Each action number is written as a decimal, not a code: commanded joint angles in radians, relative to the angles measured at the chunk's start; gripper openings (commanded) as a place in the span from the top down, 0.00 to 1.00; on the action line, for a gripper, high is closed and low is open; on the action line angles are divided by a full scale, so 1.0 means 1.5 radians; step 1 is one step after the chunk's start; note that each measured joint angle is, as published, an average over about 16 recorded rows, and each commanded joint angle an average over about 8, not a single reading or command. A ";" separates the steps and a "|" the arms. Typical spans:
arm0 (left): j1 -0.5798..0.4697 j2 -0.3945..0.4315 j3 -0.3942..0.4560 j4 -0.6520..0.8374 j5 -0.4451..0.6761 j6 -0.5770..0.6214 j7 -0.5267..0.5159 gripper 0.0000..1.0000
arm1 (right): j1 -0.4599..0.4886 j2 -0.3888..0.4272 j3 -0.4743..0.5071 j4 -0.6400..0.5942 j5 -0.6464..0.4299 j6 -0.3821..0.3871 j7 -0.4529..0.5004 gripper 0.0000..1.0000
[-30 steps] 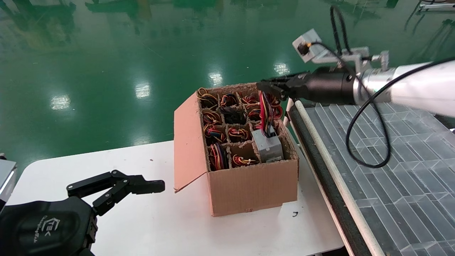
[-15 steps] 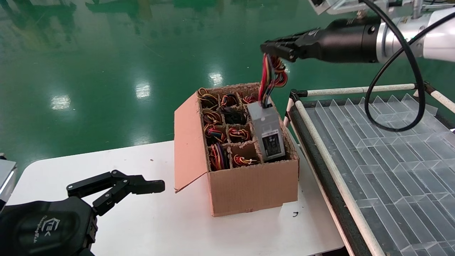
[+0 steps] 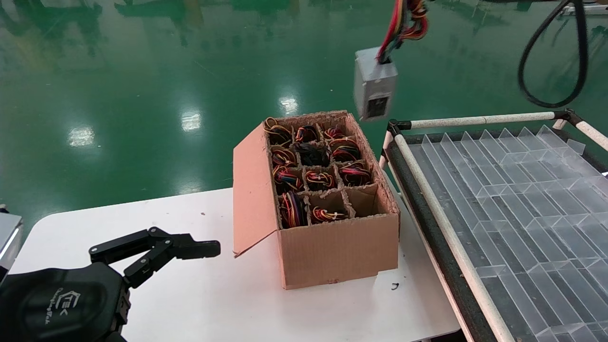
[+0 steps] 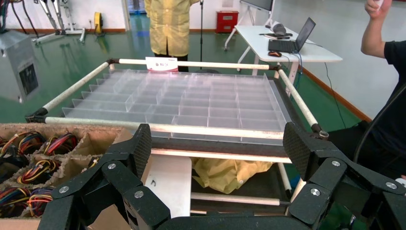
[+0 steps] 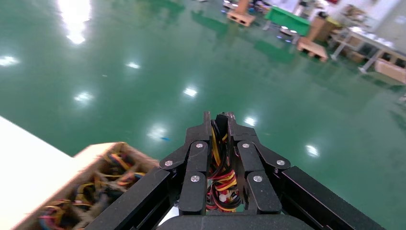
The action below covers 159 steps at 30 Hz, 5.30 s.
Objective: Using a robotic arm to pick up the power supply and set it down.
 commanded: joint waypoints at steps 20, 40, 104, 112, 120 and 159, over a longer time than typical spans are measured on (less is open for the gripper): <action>0.000 0.000 0.001 0.000 -0.001 0.000 0.000 0.00 | -0.037 0.058 -0.044 -0.032 -0.063 0.165 -0.028 1.00; 0.000 -0.001 0.002 0.000 -0.001 -0.001 0.001 0.00 | -0.131 0.074 -0.048 -0.025 -0.069 0.182 -0.039 1.00; -0.001 -0.001 0.003 0.000 -0.002 -0.002 0.002 0.00 | -0.211 0.092 -0.052 -0.019 -0.075 0.192 -0.025 0.00; -0.001 -0.001 0.003 0.000 -0.002 -0.002 0.002 0.00 | -0.210 0.092 -0.052 -0.019 -0.075 0.191 -0.025 0.00; -0.001 -0.001 0.003 0.000 -0.002 -0.002 0.002 0.00 | -0.209 0.091 -0.051 -0.019 -0.075 0.191 -0.024 0.00; -0.001 -0.001 0.004 0.001 -0.003 -0.002 0.002 0.00 | -0.296 0.122 0.005 0.164 0.046 0.051 -0.011 0.00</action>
